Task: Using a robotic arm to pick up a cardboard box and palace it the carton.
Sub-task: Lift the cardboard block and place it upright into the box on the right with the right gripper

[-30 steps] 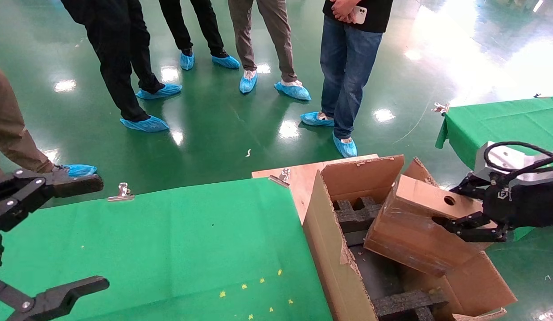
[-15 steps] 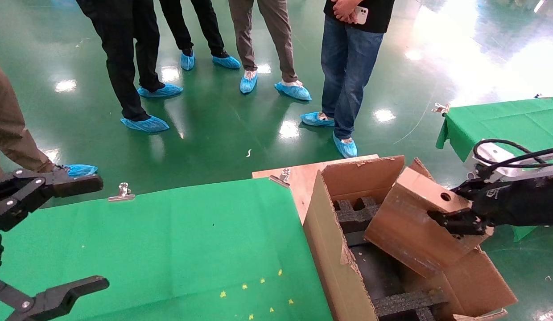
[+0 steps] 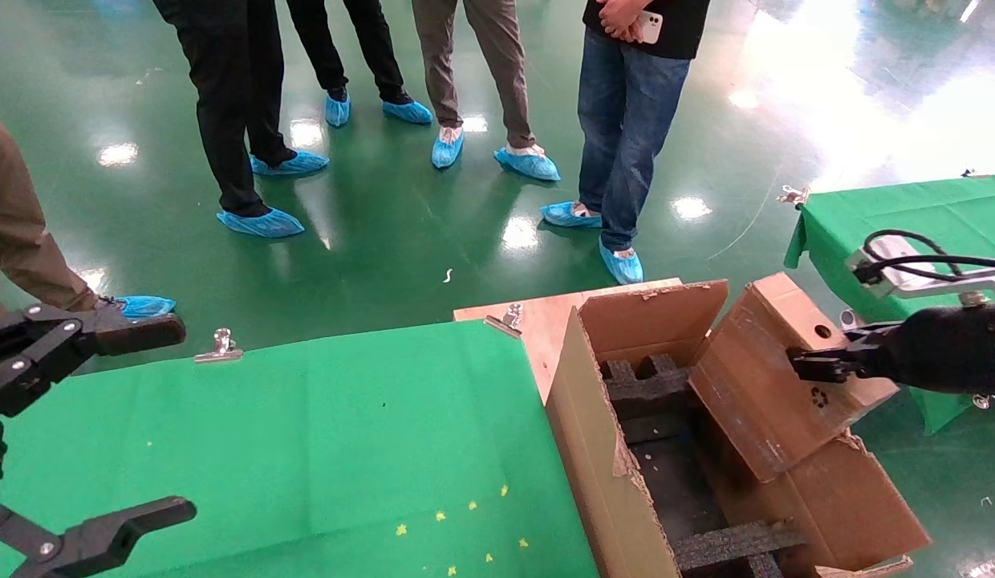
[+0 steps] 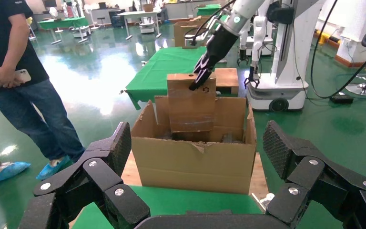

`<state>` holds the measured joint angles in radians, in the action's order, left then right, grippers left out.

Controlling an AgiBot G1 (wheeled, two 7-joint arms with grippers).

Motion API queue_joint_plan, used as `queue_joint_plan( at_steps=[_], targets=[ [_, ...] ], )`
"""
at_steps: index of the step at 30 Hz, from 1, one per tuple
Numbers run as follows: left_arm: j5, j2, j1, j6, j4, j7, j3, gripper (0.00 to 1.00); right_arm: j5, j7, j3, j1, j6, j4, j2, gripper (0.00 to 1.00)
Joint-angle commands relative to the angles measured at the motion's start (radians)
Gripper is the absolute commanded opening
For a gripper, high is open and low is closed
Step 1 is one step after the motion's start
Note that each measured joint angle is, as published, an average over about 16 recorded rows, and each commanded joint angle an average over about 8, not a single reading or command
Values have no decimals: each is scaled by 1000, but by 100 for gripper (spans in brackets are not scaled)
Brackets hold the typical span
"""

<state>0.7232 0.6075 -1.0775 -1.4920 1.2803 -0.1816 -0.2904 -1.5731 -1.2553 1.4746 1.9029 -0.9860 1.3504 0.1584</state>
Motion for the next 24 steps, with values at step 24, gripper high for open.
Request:
queue_joint_plan(
  at_steps=[24],
  targets=[
    [-1,-1,0,1,0,1,-1,100,-217,-377,55,-50,22,11,67,0]
  ],
)
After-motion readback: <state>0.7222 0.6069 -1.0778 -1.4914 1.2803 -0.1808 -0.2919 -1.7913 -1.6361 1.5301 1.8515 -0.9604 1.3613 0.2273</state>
